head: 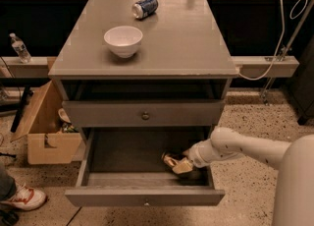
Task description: Place orange can into middle drawer
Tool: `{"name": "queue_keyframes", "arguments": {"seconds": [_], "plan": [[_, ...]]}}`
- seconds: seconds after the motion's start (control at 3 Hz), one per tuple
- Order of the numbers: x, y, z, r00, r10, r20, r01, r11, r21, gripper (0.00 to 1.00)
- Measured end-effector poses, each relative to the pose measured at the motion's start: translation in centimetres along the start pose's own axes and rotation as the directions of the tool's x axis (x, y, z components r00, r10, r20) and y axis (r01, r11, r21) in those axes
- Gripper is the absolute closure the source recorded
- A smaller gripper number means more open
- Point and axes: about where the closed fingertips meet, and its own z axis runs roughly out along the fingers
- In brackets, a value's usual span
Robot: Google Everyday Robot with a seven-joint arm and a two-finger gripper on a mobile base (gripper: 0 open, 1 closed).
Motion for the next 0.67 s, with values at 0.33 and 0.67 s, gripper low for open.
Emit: {"name": "queue_keyframes", "arguments": {"seconds": [0.33, 0.67], "plan": [[-0.2, -0.5, -0.8, 0.999, 0.004, 0.038, -0.005, 1.0000, 0.003, 0.00], [-0.6, 0.2, -5.0, 0.996, -0.015, 0.089, 0.016, 0.9998, -0.008, 0.00]]}}
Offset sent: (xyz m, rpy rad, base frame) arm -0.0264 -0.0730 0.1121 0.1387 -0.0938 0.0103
